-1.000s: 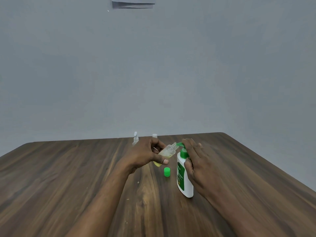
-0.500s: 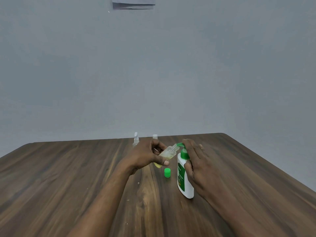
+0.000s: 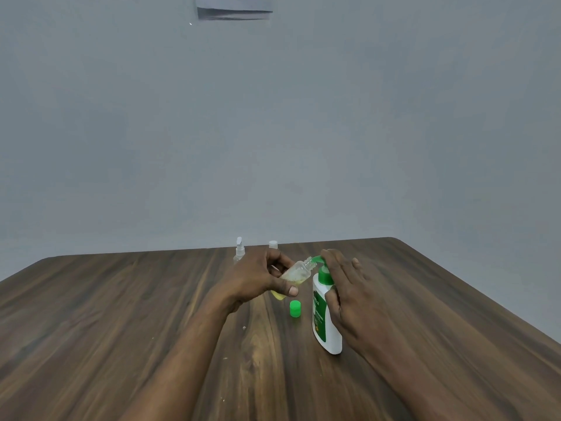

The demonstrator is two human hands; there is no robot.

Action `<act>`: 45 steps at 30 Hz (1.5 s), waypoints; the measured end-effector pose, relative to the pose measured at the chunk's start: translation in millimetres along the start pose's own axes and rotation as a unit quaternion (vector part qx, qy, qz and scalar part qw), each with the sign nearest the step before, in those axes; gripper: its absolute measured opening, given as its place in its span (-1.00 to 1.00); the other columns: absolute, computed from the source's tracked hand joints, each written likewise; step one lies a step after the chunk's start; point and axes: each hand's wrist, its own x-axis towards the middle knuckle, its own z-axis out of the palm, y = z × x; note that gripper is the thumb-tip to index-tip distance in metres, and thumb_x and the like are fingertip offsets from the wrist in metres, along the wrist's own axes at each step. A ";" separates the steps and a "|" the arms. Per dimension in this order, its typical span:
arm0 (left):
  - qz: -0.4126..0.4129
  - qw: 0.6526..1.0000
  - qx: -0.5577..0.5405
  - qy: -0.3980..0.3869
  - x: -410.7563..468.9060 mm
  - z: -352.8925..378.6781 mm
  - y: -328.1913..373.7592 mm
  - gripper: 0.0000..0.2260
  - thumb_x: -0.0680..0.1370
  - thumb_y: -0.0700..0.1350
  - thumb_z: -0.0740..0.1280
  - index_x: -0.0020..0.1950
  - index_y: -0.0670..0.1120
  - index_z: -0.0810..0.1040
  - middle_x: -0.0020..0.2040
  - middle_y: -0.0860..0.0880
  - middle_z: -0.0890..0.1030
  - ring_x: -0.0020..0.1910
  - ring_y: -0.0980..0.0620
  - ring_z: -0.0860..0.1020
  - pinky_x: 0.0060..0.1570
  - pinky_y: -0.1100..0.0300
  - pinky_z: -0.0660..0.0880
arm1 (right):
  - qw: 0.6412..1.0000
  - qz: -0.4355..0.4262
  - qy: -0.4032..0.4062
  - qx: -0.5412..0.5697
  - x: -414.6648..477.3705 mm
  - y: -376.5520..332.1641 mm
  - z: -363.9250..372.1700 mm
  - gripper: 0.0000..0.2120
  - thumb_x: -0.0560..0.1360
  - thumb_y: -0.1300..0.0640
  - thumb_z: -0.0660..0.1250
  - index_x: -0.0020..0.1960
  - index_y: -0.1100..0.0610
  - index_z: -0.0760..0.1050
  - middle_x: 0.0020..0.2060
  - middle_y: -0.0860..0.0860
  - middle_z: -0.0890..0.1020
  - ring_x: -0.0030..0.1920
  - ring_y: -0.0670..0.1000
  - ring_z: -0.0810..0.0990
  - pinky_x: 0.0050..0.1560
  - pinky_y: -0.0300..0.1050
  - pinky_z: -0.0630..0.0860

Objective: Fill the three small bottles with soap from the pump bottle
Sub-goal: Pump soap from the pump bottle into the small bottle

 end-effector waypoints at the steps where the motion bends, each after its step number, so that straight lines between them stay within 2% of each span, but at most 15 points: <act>1: 0.000 1.000 -0.001 0.000 0.0 0.1 0.4 -0.70 0.28 -0.22 0.66 -0.06 -0.04 0.70 -0.21 0.09 0.68 -0.20 0.13 0.59 -0.07 0.14 0.55 | 1.000 0.002 0.000 0.004 0.1 0.7 -0.2 -0.42 0.54 0.20 0.16 0.53 0.06 0.09 0.49 -0.05 0.22 0.49 -0.10 0.16 0.52 -0.16 -0.09; 5: 0.001 1.000 -0.003 0.005 -0.6 0.0 1.1 -0.69 0.27 -0.22 0.66 -0.05 -0.05 0.69 -0.19 0.07 0.68 -0.20 0.13 0.59 -0.08 0.15 0.55 | 1.000 0.012 0.003 0.006 0.0 -0.4 -0.4 -0.47 0.55 0.11 0.04 0.52 0.05 0.12 0.48 -0.06 0.23 0.49 -0.11 0.15 0.51 -0.20 -0.11; 9: 0.002 1.000 0.007 0.007 -0.5 -0.5 0.0 -0.69 0.27 -0.21 0.66 -0.05 -0.05 0.69 -0.19 0.06 0.67 -0.19 0.10 0.59 -0.09 0.15 0.55 | 1.000 0.003 0.006 -0.023 -0.2 -1.5 1.9 -0.43 0.52 -0.02 -0.14 0.49 0.08 0.19 0.45 -0.04 0.31 0.47 -0.08 0.22 0.50 -0.15 -0.03; 12: 0.001 1.000 0.009 0.007 -0.3 0.3 -0.4 -0.68 0.28 -0.22 0.66 -0.02 -0.07 0.69 -0.17 0.03 0.67 -0.16 0.05 0.60 -0.04 0.07 0.57 | 1.000 0.010 0.009 -0.023 0.7 -1.2 2.8 -0.39 0.50 -0.04 -0.18 0.49 0.09 0.21 0.44 -0.04 0.33 0.47 -0.08 0.22 0.50 -0.14 -0.04; 14: 0.002 1.000 0.006 0.006 0.2 0.3 0.0 -0.69 0.28 -0.22 0.66 -0.04 -0.06 0.69 -0.18 0.05 0.67 -0.17 0.07 0.60 -0.05 0.10 0.57 | 0.999 0.013 0.007 -0.028 1.3 -1.2 3.1 -0.38 0.49 -0.05 -0.20 0.50 0.07 0.18 0.46 -0.06 0.29 0.48 -0.11 0.19 0.50 -0.18 -0.08; 22: -0.001 1.000 0.002 0.005 0.5 0.6 -1.1 -0.67 0.27 -0.23 0.67 -0.03 -0.10 0.68 -0.24 0.08 0.67 -0.27 0.19 0.59 -0.19 0.26 0.54 | 1.000 0.022 -0.001 -0.021 2.1 -2.1 -1.0 -0.40 0.50 -0.05 -0.18 0.52 0.06 0.13 0.47 -0.06 0.25 0.49 -0.11 0.17 0.51 -0.17 -0.09; 25: -0.001 1.000 0.000 0.014 1.2 1.3 -1.5 -0.65 0.25 -0.24 0.67 -0.04 -0.11 0.67 -0.22 0.04 0.68 -0.25 0.14 0.61 -0.18 0.22 0.56 | 1.000 0.020 0.001 -0.020 1.1 -2.7 -0.1 -0.43 0.53 0.00 -0.11 0.51 0.09 0.16 0.46 -0.03 0.29 0.47 -0.07 0.23 0.51 -0.13 -0.02; 30: -0.001 1.000 -0.001 0.021 2.1 3.1 -2.2 -0.66 0.24 -0.28 0.67 -0.09 -0.09 0.66 -0.31 0.10 0.66 -0.31 0.18 0.60 -0.28 0.31 0.52 | 0.999 0.021 0.003 -0.028 1.9 -3.6 1.0 -0.40 0.50 -0.02 -0.17 0.47 0.10 0.25 0.42 -0.03 0.36 0.44 -0.05 0.29 0.49 -0.12 0.01; 39: 0.000 1.000 -0.004 0.023 3.1 5.7 -1.1 -0.64 0.23 -0.25 0.69 -0.06 -0.11 0.66 -0.24 -0.01 0.68 -0.27 0.11 0.62 -0.18 0.18 0.59 | 0.999 0.025 -0.004 -0.029 2.0 -2.4 -1.6 -0.36 0.48 -0.07 -0.22 0.52 0.05 0.12 0.47 -0.08 0.26 0.44 -0.10 0.26 0.51 -0.16 -0.06; 42: -0.001 1.000 -0.001 0.027 2.7 5.4 -2.1 -0.64 0.23 -0.25 0.69 -0.06 -0.10 0.66 -0.21 -0.04 0.69 -0.26 0.10 0.62 -0.18 0.19 0.59 | 0.999 0.024 -0.003 -0.028 1.9 -1.6 -0.2 -0.37 0.48 -0.07 -0.21 0.51 0.06 0.16 0.46 -0.06 0.29 0.45 -0.09 0.26 0.50 -0.17 -0.06; 45: 0.000 1.000 0.005 0.027 2.7 4.9 -3.1 -0.65 0.22 -0.25 0.69 -0.10 -0.07 0.66 -0.28 0.06 0.66 -0.31 0.17 0.58 -0.27 0.31 0.54 | 0.999 0.018 0.003 -0.039 2.3 -2.8 1.7 -0.41 0.50 -0.03 -0.16 0.46 0.10 0.26 0.41 -0.03 0.37 0.44 -0.05 0.29 0.49 -0.10 0.03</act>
